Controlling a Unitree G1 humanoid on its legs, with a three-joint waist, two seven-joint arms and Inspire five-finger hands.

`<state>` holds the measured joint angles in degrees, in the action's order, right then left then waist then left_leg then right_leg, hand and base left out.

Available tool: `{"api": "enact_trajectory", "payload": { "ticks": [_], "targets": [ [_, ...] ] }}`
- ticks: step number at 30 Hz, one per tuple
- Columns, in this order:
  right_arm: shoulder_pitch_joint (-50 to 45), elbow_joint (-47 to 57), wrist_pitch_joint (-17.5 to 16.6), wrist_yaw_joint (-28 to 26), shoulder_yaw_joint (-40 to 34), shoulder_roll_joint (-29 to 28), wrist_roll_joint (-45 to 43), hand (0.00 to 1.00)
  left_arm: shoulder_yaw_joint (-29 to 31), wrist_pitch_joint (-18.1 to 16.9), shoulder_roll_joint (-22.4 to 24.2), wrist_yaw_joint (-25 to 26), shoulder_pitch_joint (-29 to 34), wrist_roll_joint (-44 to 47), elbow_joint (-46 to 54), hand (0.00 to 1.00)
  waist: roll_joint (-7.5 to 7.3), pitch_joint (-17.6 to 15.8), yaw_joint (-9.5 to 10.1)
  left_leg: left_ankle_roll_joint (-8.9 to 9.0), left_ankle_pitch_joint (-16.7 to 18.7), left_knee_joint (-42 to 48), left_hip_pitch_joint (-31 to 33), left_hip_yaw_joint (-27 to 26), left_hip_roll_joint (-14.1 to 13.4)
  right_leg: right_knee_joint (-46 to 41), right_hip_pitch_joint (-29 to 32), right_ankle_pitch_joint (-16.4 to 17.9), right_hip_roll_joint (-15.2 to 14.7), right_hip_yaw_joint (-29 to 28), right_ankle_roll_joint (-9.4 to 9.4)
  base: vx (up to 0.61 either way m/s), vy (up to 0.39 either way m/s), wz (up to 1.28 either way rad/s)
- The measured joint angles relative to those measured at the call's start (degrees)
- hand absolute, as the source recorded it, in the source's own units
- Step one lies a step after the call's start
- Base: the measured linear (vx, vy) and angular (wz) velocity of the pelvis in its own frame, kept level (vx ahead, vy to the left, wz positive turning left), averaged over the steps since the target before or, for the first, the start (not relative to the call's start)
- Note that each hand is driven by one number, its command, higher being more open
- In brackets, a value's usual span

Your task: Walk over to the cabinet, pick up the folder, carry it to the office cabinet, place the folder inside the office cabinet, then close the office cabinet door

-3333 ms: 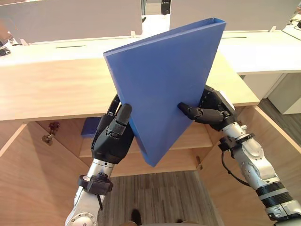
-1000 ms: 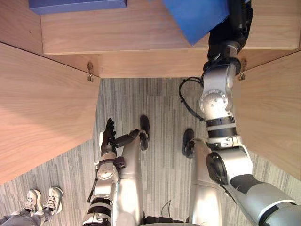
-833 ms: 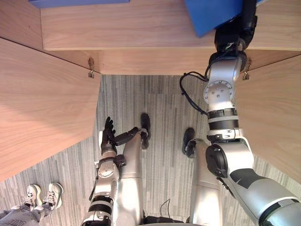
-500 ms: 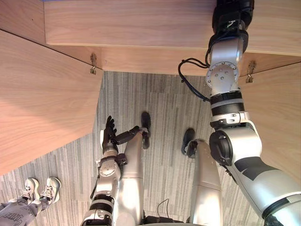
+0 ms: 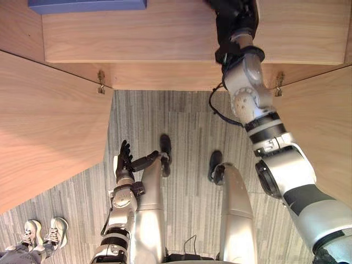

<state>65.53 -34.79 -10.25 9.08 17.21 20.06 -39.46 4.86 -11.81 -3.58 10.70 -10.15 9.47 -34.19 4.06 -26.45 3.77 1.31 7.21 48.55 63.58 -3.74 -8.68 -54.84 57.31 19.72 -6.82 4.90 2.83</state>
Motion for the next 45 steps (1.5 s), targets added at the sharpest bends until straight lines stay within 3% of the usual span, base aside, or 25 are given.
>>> {"api": "enact_trajectory", "payload": {
  "ticks": [5, 6, 9, 13, 18, 20, 25, 31, 40, 45],
  "targets": [
    [-2.0, 0.1, 0.2, -3.1, 6.3, 7.8, 16.1, 1.00, -0.4, -0.8, -0.9, -1.5, 0.1, -0.5, -2.5, 1.00, -0.39, 0.1, -0.37, -0.66, -0.4, -2.5, -2.0, -1.8, -0.1, 2.5, -1.4, -1.0, -0.2, -0.7, 0.30, 0.00, -0.009, -0.04],
    [-2.1, 0.1, 0.1, -3.8, 8.2, 9.8, 20.9, 0.00, -0.5, -0.9, -1.0, -2.0, 0.1, -0.6, -3.0, 1.00, -0.44, 0.2, -0.59, -0.67, -0.4, -2.9, -2.5, -1.9, -0.1, 3.2, -2.2, -1.2, -0.2, -0.7, 0.42, 0.00, 0.000, 0.00],
    [-2.1, 0.0, 0.2, -5.7, 12.3, 12.9, 34.8, 0.00, -1.3, -1.0, -2.2, -2.5, 0.1, -0.6, -4.5, 1.00, -1.95, 1.0, -0.71, -0.79, -0.5, -4.6, -4.0, -2.7, -0.2, 5.2, -3.5, -1.6, -0.2, -0.8, 0.52, 0.04, -0.019, -0.04],
    [-1.1, -1.3, 0.2, -6.4, 12.8, 14.9, 39.7, 0.00, -2.3, -1.0, -3.0, -3.6, 0.2, -0.7, -5.0, 1.00, -2.73, 1.4, -0.66, -0.81, -0.5, -5.5, -5.0, -3.4, -0.3, 6.4, -4.8, -1.8, -0.4, -0.5, 0.62, 0.04, -0.018, 0.03],
    [0.8, -4.4, 2.2, -9.8, 12.8, 16.6, 36.5, 0.00, -2.5, -0.9, -3.2, -4.8, 0.2, -0.7, -5.9, 1.00, -3.33, 1.7, -0.30, -0.82, -0.5, -6.4, -6.2, -4.1, -0.3, 7.4, -6.2, -1.8, -0.8, 0.1, 0.64, 0.02, -0.028, 0.04],
    [0.3, -5.3, 3.6, -12.8, 13.0, 17.0, 29.4, 0.00, -2.4, -0.9, -3.3, -5.2, 0.2, -0.7, -6.1, 1.00, -3.35, 1.7, -0.17, -0.84, -0.5, -6.6, -6.4, -4.7, -0.6, 7.8, -6.6, -1.8, -0.9, 0.3, 0.64, 0.00, -0.035, 0.03],
    [-2.4, -4.9, 3.8, -14.0, 11.9, 16.2, 19.7, 0.00, -2.4, -0.9, -3.3, -6.0, 0.2, -0.7, -6.2, 1.00, -3.36, 1.7, -0.10, -0.89, -0.5, -6.7, -6.5, -4.9, -0.6, 7.8, -6.6, -1.8, -1.0, 0.3, 0.64, -0.01, -0.036, 0.00],
    [-5.6, -4.8, 3.9, -9.9, 5.4, 10.2, 17.0, 0.00, -2.2, -0.9, -3.3, -5.7, 0.2, -0.6, -6.5, 1.00, -3.36, 1.7, -0.19, -0.92, -0.4, -6.7, -6.6, -5.1, -0.8, 8.0, -6.6, -1.8, -0.9, 0.3, 0.61, -0.03, -0.040, -0.02],
    [-1.5, -5.5, 5.5, 6.4, -4.8, -3.4, 34.3, 0.00, 2.7, -1.1, -1.6, -1.6, -1.2, 0.0, -6.1, 1.00, -3.32, 1.7, -0.14, -1.09, -0.5, -5.1, -2.9, -4.8, -1.7, 7.3, -2.9, -2.3, 0.0, 0.3, 0.49, -0.01, -0.024, -0.04],
    [1.7, -7.8, 6.2, 9.0, -7.3, -5.3, 35.1, 0.00, 2.7, -1.2, -1.6, -0.4, -2.3, 0.1, -5.8, 1.00, -3.30, 1.7, -0.01, -1.33, -0.7, -4.2, -1.1, -4.6, -1.5, 5.5, -0.9, -2.2, -0.2, 0.2, 0.44, -0.03, -0.009, 0.02]
  ]
}}
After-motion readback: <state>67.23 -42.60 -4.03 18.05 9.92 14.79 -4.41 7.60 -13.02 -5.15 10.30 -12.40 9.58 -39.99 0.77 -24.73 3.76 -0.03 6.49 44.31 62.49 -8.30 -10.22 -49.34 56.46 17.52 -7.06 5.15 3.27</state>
